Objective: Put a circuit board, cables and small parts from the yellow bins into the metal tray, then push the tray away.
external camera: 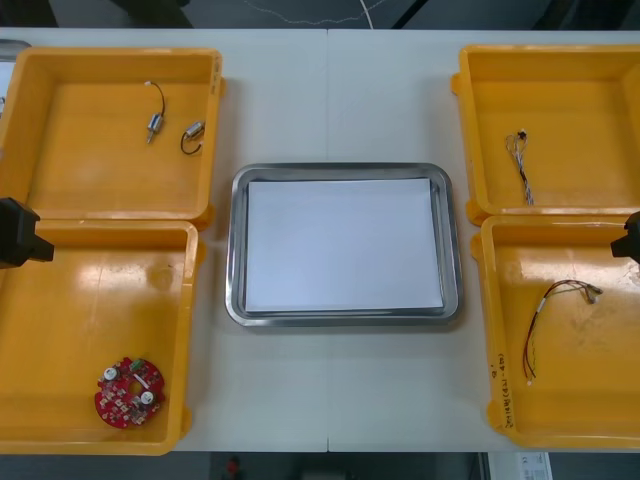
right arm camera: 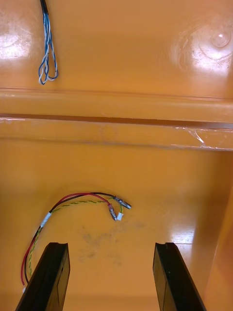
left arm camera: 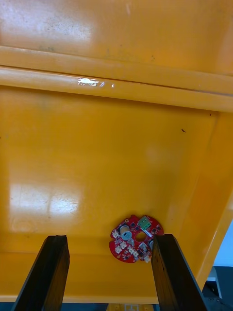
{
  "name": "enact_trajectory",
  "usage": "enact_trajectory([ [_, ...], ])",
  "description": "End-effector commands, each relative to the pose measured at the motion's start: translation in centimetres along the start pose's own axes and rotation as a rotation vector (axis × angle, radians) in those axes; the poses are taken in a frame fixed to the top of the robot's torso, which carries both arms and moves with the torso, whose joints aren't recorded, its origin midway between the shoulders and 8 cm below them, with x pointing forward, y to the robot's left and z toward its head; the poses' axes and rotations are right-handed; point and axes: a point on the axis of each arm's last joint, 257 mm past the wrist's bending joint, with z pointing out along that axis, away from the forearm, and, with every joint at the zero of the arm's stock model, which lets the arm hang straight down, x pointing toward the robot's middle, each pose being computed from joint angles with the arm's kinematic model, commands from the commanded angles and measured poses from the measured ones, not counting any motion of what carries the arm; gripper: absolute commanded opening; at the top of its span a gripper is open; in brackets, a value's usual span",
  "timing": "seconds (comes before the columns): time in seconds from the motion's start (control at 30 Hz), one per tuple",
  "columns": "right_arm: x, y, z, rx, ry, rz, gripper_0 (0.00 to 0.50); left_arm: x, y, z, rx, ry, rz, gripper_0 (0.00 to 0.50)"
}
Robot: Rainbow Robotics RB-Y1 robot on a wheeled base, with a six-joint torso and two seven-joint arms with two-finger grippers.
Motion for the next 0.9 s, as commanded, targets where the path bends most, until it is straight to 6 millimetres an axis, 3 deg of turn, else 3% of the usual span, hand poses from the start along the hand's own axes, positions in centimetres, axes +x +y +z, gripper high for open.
enact_trajectory([
  [0.03, -1.54, -0.62, -1.48, 0.031, -0.032, -0.001, 0.500, -0.37, 1.30, -1.39, -0.042, -0.026, 0.079, 0.500],
  [0.9, -1.54, -0.62, -1.48, 0.031, -0.032, -0.001, 0.500, -0.37, 1.30, -1.39, -0.042, -0.026, 0.079, 0.500],
])
